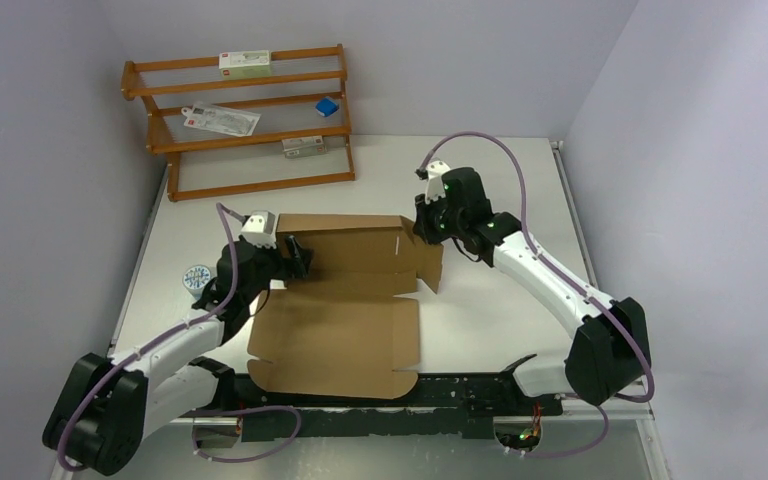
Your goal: Fold the paper box
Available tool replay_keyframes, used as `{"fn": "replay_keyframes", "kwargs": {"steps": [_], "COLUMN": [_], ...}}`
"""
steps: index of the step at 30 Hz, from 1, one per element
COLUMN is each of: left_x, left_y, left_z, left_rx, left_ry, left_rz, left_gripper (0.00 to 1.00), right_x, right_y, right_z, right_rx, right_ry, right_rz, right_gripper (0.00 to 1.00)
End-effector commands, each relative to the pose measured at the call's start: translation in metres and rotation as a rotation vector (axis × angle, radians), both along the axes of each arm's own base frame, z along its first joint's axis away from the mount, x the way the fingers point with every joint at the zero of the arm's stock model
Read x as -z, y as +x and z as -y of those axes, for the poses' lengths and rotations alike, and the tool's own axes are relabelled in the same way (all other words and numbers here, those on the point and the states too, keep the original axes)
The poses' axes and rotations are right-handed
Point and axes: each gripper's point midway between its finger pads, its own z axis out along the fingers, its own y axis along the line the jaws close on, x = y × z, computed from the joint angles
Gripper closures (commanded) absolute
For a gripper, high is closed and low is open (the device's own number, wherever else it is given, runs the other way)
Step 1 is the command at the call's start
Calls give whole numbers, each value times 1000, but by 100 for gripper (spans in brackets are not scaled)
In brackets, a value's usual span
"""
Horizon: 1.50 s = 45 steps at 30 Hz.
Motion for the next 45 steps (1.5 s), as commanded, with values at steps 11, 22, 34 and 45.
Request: {"fn": "replay_keyframes", "kwargs": {"steps": [11,22,34,45], "left_x": [-62,-61,-68,-57], "left_y": [-38,-56,-56,-55], "left_z": [-9,53,23,2], "left_rx": [-34,208,-61,-184], "left_ry": [-20,-8,116,130], "left_rz": [211,224,217,134], "left_gripper": [12,14,4,2], "right_x": [-9,-14,-20,-20], "right_y": [-5,-9,-8,0], "right_z": [-9,-13,-8,-4], "right_rx": [-127,-155,-135,-75], "right_ry": [-20,-5,-23,-19], "right_rz": [161,193,231,250], "right_gripper": [89,89,89,89]}}
